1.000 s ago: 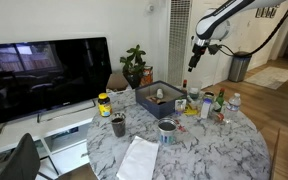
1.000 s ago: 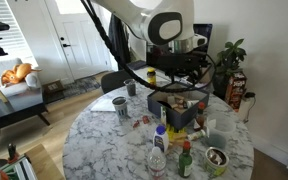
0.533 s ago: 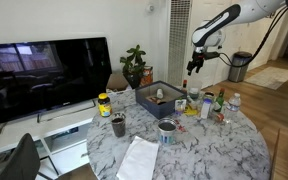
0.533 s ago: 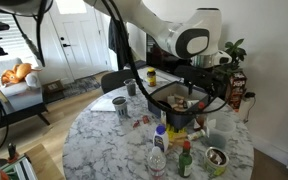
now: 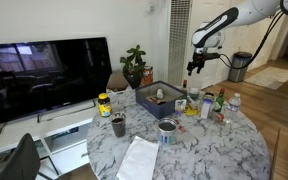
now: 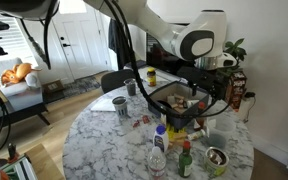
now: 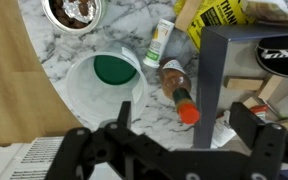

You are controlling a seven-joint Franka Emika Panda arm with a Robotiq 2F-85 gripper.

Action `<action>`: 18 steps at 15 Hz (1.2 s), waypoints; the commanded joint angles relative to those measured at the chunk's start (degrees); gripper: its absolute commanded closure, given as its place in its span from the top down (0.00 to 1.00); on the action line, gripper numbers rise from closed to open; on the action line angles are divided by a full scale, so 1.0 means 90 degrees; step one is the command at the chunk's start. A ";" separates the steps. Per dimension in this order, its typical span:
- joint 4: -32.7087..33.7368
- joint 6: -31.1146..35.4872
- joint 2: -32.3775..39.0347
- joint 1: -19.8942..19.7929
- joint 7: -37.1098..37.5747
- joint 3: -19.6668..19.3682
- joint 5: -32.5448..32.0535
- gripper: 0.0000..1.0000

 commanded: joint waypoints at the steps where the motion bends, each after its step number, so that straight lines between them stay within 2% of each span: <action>1: 0.0692 -0.0496 0.0593 -0.0226 0.0716 -0.0188 -0.0031 1.00; 5: 0.1317 -0.1170 0.1203 -0.0514 0.1182 -0.0296 0.0037 1.00; 10: 0.1989 -0.1745 0.1780 -0.0884 0.1621 -0.0136 0.0518 1.00; 14: 0.2538 -0.1659 0.2188 -0.0993 0.2347 -0.0092 0.0954 1.00; 18: 0.3036 -0.1452 0.2589 -0.0924 0.3132 -0.0207 0.0977 1.00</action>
